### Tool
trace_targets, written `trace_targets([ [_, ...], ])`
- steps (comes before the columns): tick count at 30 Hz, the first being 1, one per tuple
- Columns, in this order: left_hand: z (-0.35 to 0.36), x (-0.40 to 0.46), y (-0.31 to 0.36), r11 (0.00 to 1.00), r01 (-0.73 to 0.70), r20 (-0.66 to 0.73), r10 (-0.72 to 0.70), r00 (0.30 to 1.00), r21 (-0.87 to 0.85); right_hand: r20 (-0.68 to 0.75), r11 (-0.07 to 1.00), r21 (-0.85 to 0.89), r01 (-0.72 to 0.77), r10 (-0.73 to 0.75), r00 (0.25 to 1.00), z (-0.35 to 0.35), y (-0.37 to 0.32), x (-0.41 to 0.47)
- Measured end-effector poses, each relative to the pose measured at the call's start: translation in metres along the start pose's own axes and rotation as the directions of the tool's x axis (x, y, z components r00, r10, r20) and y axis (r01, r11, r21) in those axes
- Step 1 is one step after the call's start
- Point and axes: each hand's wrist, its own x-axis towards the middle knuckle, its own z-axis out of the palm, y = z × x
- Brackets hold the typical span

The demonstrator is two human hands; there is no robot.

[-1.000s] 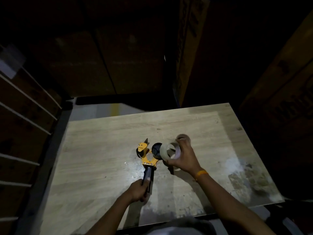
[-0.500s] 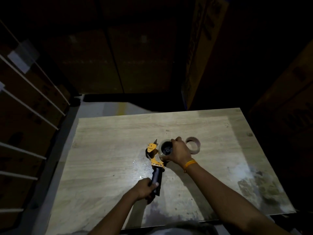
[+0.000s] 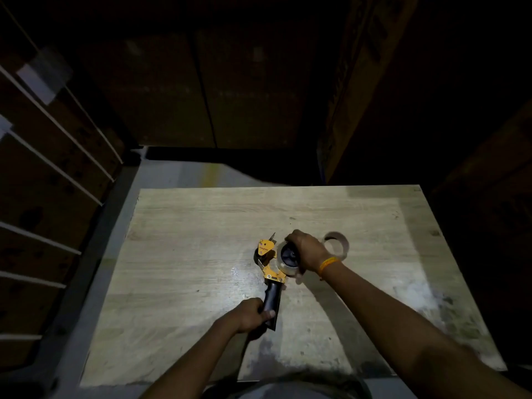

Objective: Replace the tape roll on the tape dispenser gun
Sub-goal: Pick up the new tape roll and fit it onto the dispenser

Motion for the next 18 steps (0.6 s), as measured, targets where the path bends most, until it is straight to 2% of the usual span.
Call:
trace_targets([
  [4, -0.003, 0.0, 0.003, 0.999, -0.015, 0.008, 0.015, 1.0, 0.043, 0.065, 0.983, -0.084, 0.165, -0.16, 0.985, -0.013, 0.001, 0.001],
  [9, -0.006, -0.002, 0.004, 0.998, -0.022, 0.015, 0.021, 1.0, 0.056, 0.118, 0.97, -0.151, 0.19, -0.173, 0.978, -0.018, -0.001, -0.002],
  [11, -0.006, -0.001, 0.002, 0.999, -0.016, 0.02, 0.016, 1.0, 0.045, 0.08, 0.965, -0.169, 0.2, -0.189, 0.979, -0.009, -0.001, -0.004],
  [15, -0.006, -0.002, 0.003, 1.0, -0.008, 0.012, 0.008, 1.0, 0.029, -0.079, 0.98, -0.029, 0.195, -0.197, 0.977, 0.022, -0.023, -0.016],
  [18, -0.004, -0.003, 0.004, 0.999, -0.023, 0.022, 0.022, 1.0, 0.028, -0.077, 0.976, -0.085, 0.2, -0.207, 0.975, 0.044, -0.051, -0.018],
])
